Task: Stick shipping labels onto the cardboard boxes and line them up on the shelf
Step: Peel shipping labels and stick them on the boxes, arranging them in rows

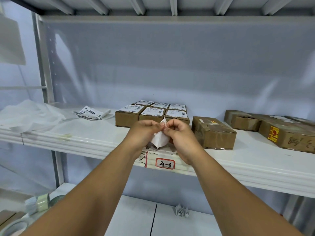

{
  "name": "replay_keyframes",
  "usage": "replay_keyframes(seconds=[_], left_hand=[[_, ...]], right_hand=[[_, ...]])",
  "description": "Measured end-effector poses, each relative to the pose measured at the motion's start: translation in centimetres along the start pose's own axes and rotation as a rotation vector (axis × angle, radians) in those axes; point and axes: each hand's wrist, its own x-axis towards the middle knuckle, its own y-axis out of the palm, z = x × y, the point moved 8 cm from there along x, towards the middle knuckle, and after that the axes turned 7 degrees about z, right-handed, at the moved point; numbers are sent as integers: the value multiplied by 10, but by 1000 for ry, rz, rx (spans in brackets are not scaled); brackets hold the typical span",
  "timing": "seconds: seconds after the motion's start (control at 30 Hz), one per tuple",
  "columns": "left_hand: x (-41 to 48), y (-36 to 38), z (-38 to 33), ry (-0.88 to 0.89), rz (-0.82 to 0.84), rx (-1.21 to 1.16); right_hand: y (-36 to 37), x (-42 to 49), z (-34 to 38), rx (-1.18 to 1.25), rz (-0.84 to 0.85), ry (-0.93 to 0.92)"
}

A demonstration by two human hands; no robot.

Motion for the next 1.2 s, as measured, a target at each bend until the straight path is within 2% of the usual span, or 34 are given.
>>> replay_keyframes(seconds=[0.2,0.53,1.2], left_hand=[[1,-3,0,-21,-38,-16],[-2,-5,-2,-21,-65,-26],[-4,-10,-3,-100,-144,-55]], right_hand=[[3,0,0,-38,37,18],[5,0,0,103,74,33],[-1,5,-3,257,13,-1]])
